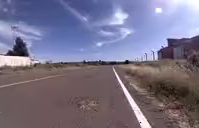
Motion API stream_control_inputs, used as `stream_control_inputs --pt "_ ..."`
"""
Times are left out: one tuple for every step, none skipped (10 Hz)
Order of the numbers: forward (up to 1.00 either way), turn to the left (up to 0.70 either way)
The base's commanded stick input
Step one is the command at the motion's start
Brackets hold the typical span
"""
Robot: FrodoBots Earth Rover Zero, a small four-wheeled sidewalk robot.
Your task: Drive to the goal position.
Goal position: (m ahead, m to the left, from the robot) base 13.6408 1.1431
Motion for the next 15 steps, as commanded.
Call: stream_control_inputs --pt "1.0 0.0" --pt "1.0 0.0" --pt "1.0 0.0" --pt "1.0 0.0" --pt "1.0 0.0" --pt "1.0 0.0" --pt "1.0 0.0" --pt "1.0 0.0" --pt "1.0 0.0" --pt "1.0 0.0" --pt "1.0 0.0" --pt "1.0 0.0" --pt "1.0 0.0" --pt "1.0 0.0" --pt "1.0 0.0"
